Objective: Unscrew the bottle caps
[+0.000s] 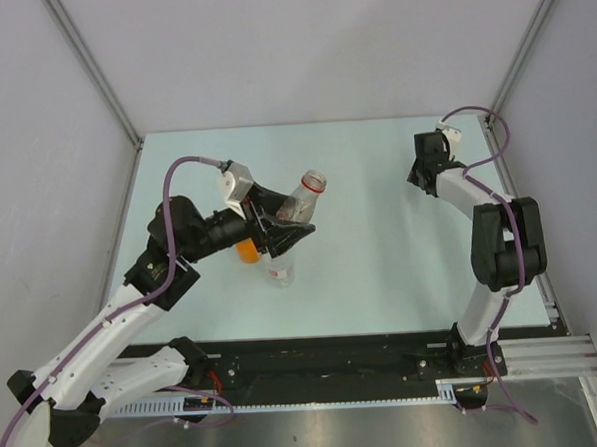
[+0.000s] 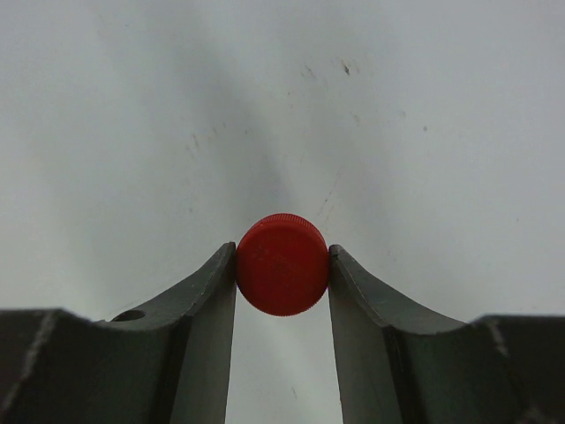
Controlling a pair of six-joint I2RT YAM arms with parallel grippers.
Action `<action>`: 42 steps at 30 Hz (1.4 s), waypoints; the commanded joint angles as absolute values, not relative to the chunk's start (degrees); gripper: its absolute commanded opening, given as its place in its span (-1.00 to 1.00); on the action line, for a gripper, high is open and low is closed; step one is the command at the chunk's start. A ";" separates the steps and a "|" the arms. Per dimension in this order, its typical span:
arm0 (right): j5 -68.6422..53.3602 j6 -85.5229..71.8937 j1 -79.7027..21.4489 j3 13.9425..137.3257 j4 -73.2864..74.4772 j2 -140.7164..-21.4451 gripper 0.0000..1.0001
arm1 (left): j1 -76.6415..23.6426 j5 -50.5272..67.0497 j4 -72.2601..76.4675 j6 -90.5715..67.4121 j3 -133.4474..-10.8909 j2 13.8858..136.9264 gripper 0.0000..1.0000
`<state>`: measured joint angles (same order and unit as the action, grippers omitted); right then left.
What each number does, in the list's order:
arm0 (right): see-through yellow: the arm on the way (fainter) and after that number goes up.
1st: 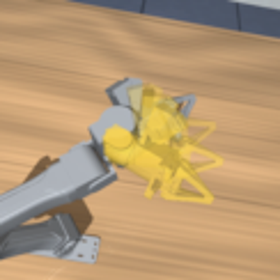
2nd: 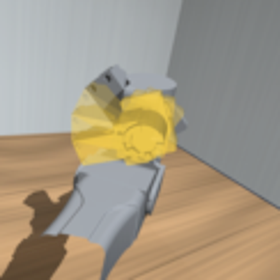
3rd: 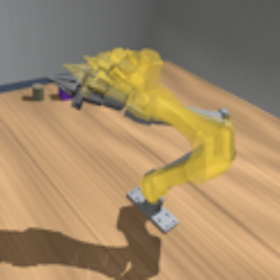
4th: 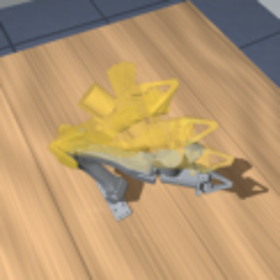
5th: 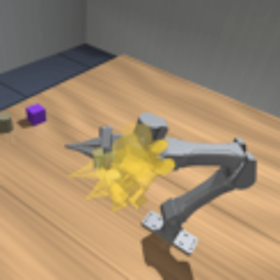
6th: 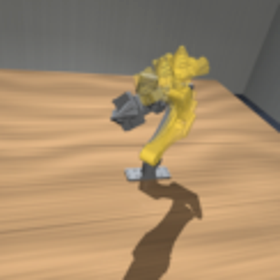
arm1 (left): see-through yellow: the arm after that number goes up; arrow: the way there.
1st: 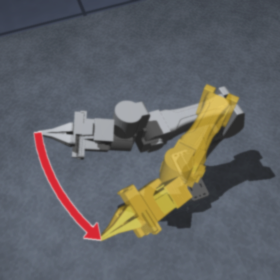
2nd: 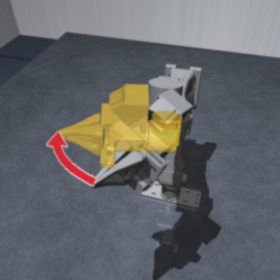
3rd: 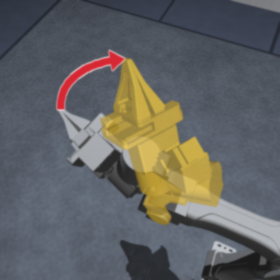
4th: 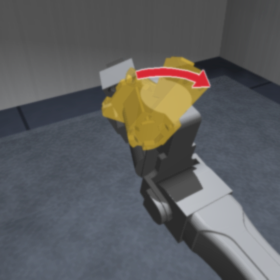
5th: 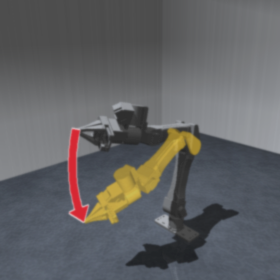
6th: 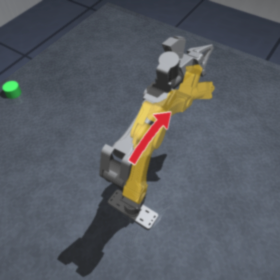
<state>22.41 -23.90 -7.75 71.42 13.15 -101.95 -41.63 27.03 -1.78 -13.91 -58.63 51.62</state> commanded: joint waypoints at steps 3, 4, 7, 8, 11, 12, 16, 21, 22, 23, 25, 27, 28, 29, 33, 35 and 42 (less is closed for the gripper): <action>20.83 -27.95 -6.33 71.81 8.27 -108.19 -1.00 | -41.75 29.26 3.51 -13.01 -56.25 49.05 -0.89; 20.92 -28.04 -6.24 71.81 8.17 -108.72 -1.00 | -41.75 29.27 3.52 -13.01 -56.25 49.04 -0.88; 19.87 -28.39 -5.37 73.21 8.71 -110.74 -1.00 | -41.75 29.09 3.52 -12.66 -56.16 49.39 -0.89; 19.60 -28.21 -5.27 73.56 8.44 -110.92 -1.00 | -41.75 29.09 3.52 -12.66 -56.16 49.48 -0.89; 19.95 -27.42 -4.75 76.45 9.92 -112.76 -1.00 | -41.75 28.83 3.87 -12.74 -55.72 50.01 -0.89; 19.78 -27.51 -4.57 77.51 11.67 -114.16 -1.00 | -41.84 28.74 4.04 -12.74 -55.46 50.10 -0.89; 17.67 -27.60 -3.69 80.50 14.32 -116.71 -1.00 | -41.84 28.48 4.31 -12.66 -55.37 50.54 -0.89; 15.04 -27.77 -2.99 84.28 17.84 -119.53 -0.99 | -41.84 28.74 4.22 -12.04 -55.64 51.06 -0.89; 14.86 -27.77 -2.90 84.37 18.02 -120.05 -0.92 | -41.92 29.00 4.65 -12.13 -55.46 50.89 -0.89; 14.42 -27.77 -2.73 84.64 18.37 -120.32 -0.89 | -41.92 29.00 4.83 -12.04 -55.20 50.80 -0.88; 14.15 -27.77 -2.64 85.25 18.98 -120.67 -0.81 | -41.92 28.74 5.27 -12.13 -54.93 50.54 -0.88; 14.15 -27.77 -2.72 85.52 19.33 -120.94 -0.79 | -42.01 28.65 5.27 -12.13 -54.76 50.36 -0.88; 14.15 -27.77 -2.72 85.60 19.42 -120.85 -0.78 | -42.01 28.57 5.10 -12.04 -54.76 50.45 -0.88; 14.06 -27.86 -2.64 85.61 19.42 -121.02 -0.76 | -42.01 28.48 5.01 -11.95 -54.76 50.36 -0.88; 14.59 -28.04 -2.72 85.69 20.21 -121.11 -0.63 | -42.01 28.30 5.01 -11.95 -54.41 50.10 -0.88; 15.20 -28.13 -2.90 85.78 20.92 -121.03 -0.52 | -42.10 28.39 4.92 -11.78 -54.32 50.01 -0.87; 16.61 -28.56 -3.69 85.78 22.15 -120.94 -0.13 | -42.19 27.86 4.75 -11.78 -53.79 49.13 -0.85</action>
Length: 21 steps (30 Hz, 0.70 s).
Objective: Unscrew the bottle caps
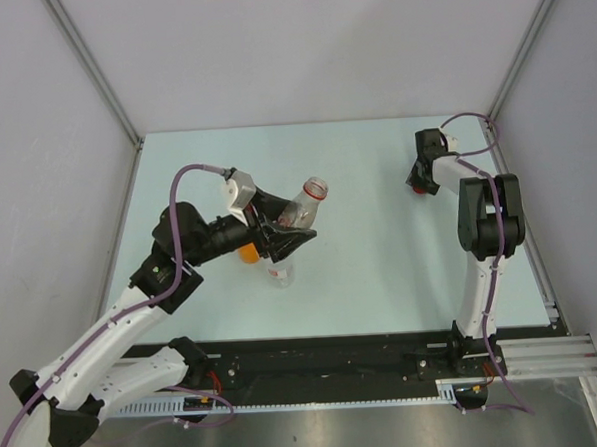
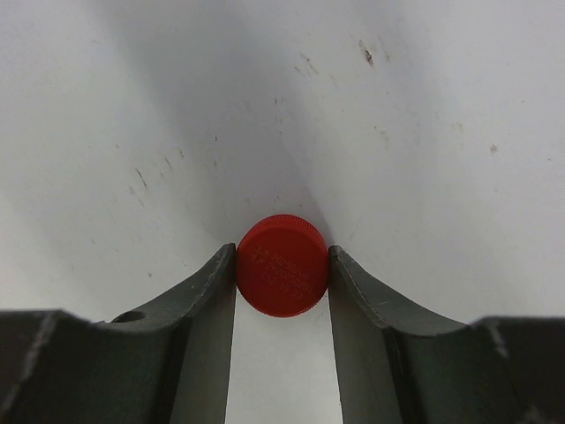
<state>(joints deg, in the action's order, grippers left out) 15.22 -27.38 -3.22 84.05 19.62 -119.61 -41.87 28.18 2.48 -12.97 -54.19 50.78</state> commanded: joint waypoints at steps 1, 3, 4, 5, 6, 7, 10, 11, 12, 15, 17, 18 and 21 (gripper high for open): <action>16.52 -28.65 -3.78 85.69 22.32 -120.94 -0.09 | -42.19 27.77 4.75 -11.69 -53.70 48.96 -0.85; 16.52 -28.65 -3.95 85.69 22.32 -120.94 0.03 | -42.19 27.69 4.66 -11.60 -53.53 48.78 -0.85; 16.70 -28.65 -4.13 85.69 22.32 -120.94 0.08 | -42.19 27.60 4.57 -11.60 -53.44 48.69 -0.84; 16.87 -28.65 -4.13 85.78 22.32 -120.94 0.13 | -42.27 27.51 4.57 -11.60 -53.44 48.60 -0.84; 16.87 -28.74 -4.13 85.69 22.32 -120.94 0.26 | -42.28 27.60 4.48 -11.43 -53.44 48.69 -0.84; 16.79 -28.83 -4.13 85.78 22.32 -120.94 0.31 | -42.28 27.51 4.48 -11.51 -53.44 48.60 -0.84; 16.87 -29.00 -4.13 85.78 22.59 -120.94 0.56 | -42.28 27.51 4.48 -11.43 -53.53 48.60 -0.84; 16.79 -28.92 -4.13 85.78 22.59 -120.94 0.57 | -42.28 27.60 4.48 -11.43 -53.61 48.78 -0.83; 17.05 -29.09 -4.13 85.69 22.94 -120.85 0.58 | -42.28 27.60 4.48 -11.43 -53.61 48.78 -0.83; 17.67 -29.70 -4.13 85.69 23.55 -119.71 0.60 | -42.36 27.60 4.57 -11.51 -53.61 48.87 -0.83; 16.96 -30.67 -4.30 85.69 23.99 -117.43 0.61 | -42.36 27.16 4.48 -11.34 -53.61 48.96 -0.82; 16.70 -31.11 -4.48 85.69 24.69 -116.38 0.61 | -42.36 26.98 4.31 -11.34 -53.79 49.04 -0.83; 16.08 -32.25 -5.70 85.69 26.10 -110.23 0.61 | -42.36 26.11 4.22 -11.07 -53.70 49.22 -0.83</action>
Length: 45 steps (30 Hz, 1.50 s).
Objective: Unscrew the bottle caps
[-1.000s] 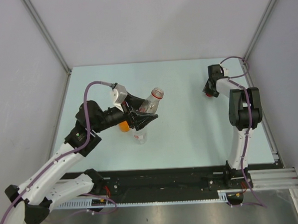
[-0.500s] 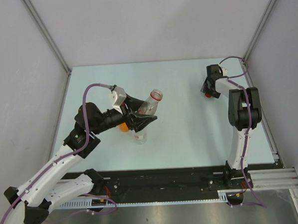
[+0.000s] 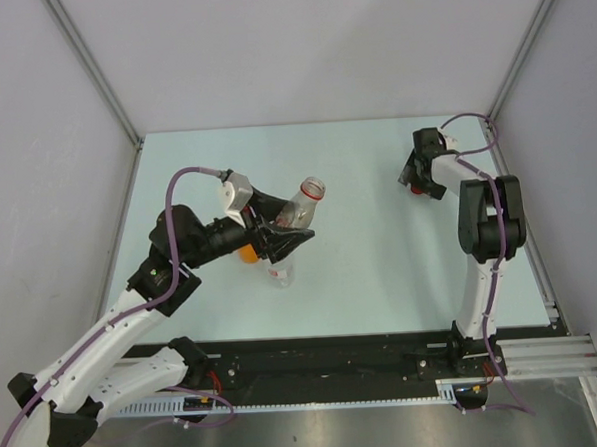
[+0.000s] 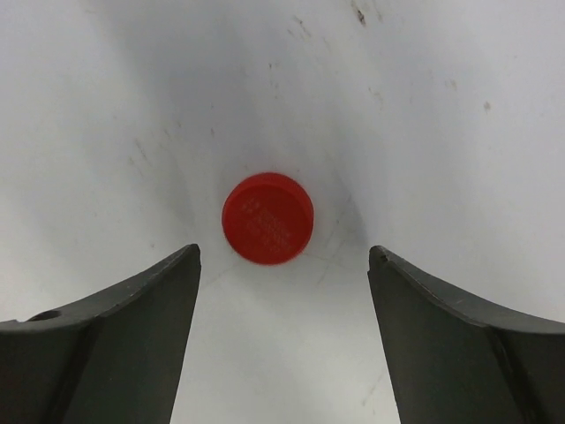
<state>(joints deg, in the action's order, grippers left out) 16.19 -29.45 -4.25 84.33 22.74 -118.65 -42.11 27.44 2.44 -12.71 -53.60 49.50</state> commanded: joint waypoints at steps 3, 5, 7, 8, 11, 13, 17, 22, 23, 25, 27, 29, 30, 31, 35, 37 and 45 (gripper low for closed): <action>17.04 -32.52 -7.99 85.61 27.24 -102.33 0.62 | -42.36 25.23 4.39 -11.07 -53.79 49.48 -0.83; 17.05 -32.43 -9.22 85.61 27.86 -96.02 0.62 | -42.36 24.87 3.96 -11.08 -54.49 49.92 -0.83; 17.14 -32.34 -11.59 85.69 29.52 -91.52 0.62 | -42.36 24.44 3.69 -11.08 -55.54 50.89 -0.82; 16.53 -32.69 -12.38 85.17 30.05 -89.23 0.62 | -42.36 24.26 3.78 -11.07 -55.81 51.32 -0.82; 8.21 -32.00 -15.46 79.40 25.68 -78.16 0.61 | -42.36 24.43 5.27 -11.25 -56.07 52.73 -0.81; -3.12 -31.29 -17.04 76.48 19.09 -70.25 0.59 | -42.36 25.57 5.88 -11.34 -56.16 53.70 -0.81; -16.82 -31.99 -18.54 75.06 16.09 -62.76 0.61 | -42.36 29.26 6.85 -10.20 -56.25 57.21 -0.78; -27.59 -35.15 -20.21 74.09 14.06 -58.54 0.63 | -42.45 35.05 10.98 -10.20 -54.49 57.74 -1.00; -28.90 -35.33 -22.04 73.92 13.54 -58.27 0.63 | -42.45 36.29 11.07 -9.93 -54.49 58.27 -1.00; -28.22 -34.72 -24.07 73.92 14.06 -57.75 0.65 | -42.80 38.05 10.64 -9.76 -55.19 58.71 -1.00; -27.34 -33.58 -26.18 73.83 15.81 -57.57 0.66 | -43.24 38.76 10.90 -9.67 -55.28 58.97 -1.00; -27.07 -33.49 -27.59 73.83 16.78 -57.57 0.67 | -43.68 37.89 10.72 -9.23 -55.28 58.89 -1.00; -27.16 -33.49 -29.08 73.83 16.70 -57.48 0.68 | -44.03 37.45 10.37 -8.88 -55.54 59.23 -1.00; -26.90 -33.49 -29.87 73.92 16.53 -57.39 0.69 | -44.12 37.18 9.50 -8.53 -55.81 59.50 -1.00; -26.46 -33.49 -33.04 73.83 15.91 -56.95 0.77 | -44.21 36.83 8.26 -7.82 -56.86 60.64 -1.00; -26.37 -33.14 -34.53 73.83 16.61 -57.13 0.80 | -44.56 36.56 8.44 -7.65 -56.87 60.73 -1.00; -22.50 -30.85 -38.41 73.83 19.86 -56.25 0.80 | -44.74 36.04 8.09 -6.94 -57.57 60.91 -1.00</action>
<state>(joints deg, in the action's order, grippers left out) -24.60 -32.82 -37.34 73.52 18.41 -58.06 -44.36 36.16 6.39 -8.91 -54.46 61.14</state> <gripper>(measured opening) 0.904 0.688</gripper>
